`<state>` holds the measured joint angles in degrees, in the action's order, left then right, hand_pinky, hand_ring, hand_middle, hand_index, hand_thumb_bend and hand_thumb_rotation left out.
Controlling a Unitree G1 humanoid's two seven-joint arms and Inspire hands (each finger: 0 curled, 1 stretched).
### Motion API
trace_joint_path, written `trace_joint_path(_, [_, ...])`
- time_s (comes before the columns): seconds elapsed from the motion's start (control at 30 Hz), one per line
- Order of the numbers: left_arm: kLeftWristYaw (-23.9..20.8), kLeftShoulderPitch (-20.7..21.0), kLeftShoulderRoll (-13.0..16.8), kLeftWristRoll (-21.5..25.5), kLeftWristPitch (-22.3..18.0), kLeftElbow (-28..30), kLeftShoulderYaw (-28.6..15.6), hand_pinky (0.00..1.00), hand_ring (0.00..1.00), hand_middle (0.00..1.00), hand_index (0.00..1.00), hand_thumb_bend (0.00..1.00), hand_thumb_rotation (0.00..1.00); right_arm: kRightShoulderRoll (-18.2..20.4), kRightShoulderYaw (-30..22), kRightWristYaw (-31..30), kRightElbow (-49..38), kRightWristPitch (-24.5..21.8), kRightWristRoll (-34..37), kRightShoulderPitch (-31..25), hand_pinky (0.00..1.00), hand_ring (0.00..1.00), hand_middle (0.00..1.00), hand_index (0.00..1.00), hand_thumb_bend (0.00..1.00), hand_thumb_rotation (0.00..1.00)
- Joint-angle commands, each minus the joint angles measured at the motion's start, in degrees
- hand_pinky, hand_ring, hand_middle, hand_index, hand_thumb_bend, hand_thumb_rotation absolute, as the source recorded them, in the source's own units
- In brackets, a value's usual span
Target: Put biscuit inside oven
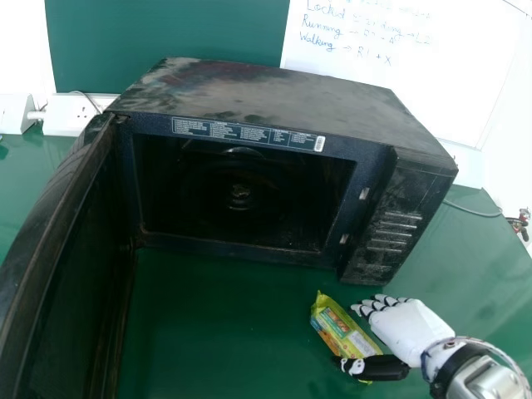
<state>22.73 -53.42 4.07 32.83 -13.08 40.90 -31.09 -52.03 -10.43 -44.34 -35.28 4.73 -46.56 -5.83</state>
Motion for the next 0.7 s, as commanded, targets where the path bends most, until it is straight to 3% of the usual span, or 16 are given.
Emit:
trace_joint_path(0.0, [0.6,-0.9,0.2,0.5,-1.0,0.1,-1.0,0.56,0.69,0.80,0.66,1.00,1.00,0.9,1.2,-0.3,-1.1,-1.1,-2.0,-0.3,0.85,0.93,1.00,1.00,0.85,0.99])
trace_joint_path(0.4, [2.6,-1.0,-0.2,2.0,-2.8,-1.8,-1.4,0.57,0.71,0.82,0.71,1.00,1.00,4.8,3.8,1.0,-1.7,-3.0,-7.5,-0.8,0.86,0.93,1.00,1.00,0.85,0.98])
trace_joint_path(0.67, [2.7,-1.4,-0.5,2.0,-2.8,-1.3,-1.5,0.56,0.70,0.81,0.69,1.00,1.00,5.2,4.4,2.9,0.2,-2.1,-8.4,-1.4,0.86,0.93,1.00,1.00,0.84,0.99])
